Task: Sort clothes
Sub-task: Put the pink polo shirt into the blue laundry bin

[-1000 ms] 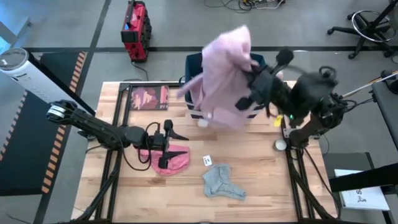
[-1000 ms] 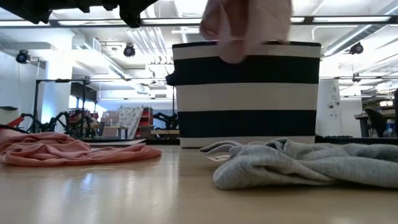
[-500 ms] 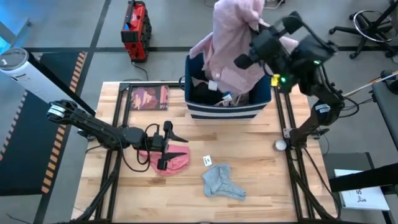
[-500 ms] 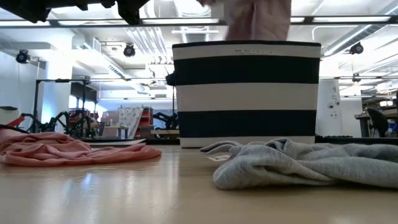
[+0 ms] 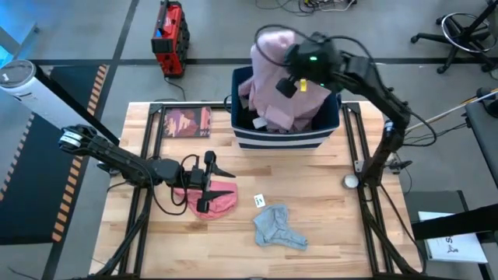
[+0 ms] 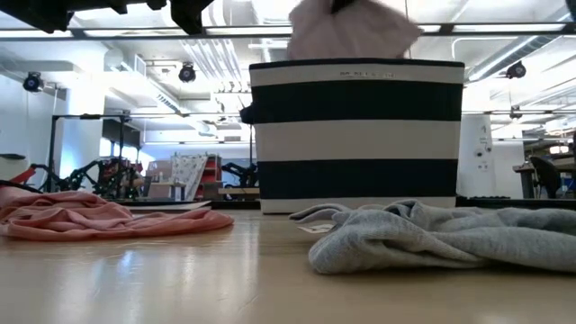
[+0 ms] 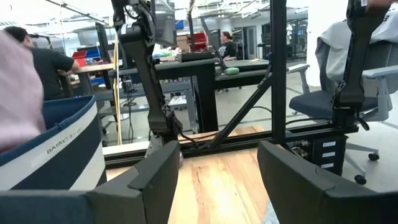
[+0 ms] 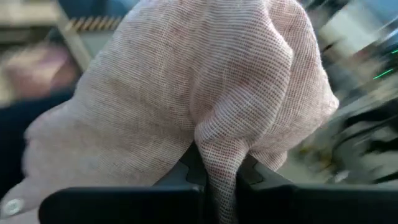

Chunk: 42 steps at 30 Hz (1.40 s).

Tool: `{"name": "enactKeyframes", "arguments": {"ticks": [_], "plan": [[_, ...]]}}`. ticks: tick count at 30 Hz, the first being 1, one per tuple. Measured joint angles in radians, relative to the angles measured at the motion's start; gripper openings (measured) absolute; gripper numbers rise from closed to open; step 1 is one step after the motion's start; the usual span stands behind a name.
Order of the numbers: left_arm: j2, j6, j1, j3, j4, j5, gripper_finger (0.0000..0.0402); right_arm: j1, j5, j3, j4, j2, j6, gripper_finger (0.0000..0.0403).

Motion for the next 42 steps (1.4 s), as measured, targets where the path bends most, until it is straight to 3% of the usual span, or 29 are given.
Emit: {"name": "enactKeyframes", "arguments": {"ticks": [3,9,15,21,26,42], "plan": [[0.0,0.003,-0.002,0.0,0.009,0.0,0.0201,-0.049,-0.112,-0.078,-0.049,0.027,0.039,0.0002],[-0.021,0.006,-0.005,0.0,0.011,0.0,0.0194,-0.129,-0.241,-0.362,0.0,0.044,0.071,0.0002],[-0.04,0.006,-0.006,0.0,0.008,0.007,0.0198,-0.156,-0.387,-0.65,0.204,0.046,0.06,0.0002],[-0.04,0.006,-0.009,0.0,0.006,0.008,0.0193,-0.174,-0.483,-0.823,0.377,0.054,0.063,0.0002],[-0.04,0.006,-0.009,0.0,0.006,0.008,0.0184,-0.182,-0.5,-0.877,0.427,0.088,0.071,0.0002],[-0.04,0.005,-0.008,0.0,0.004,0.008,0.0176,-0.184,-0.536,-0.877,0.453,0.252,0.072,0.0002]]}}
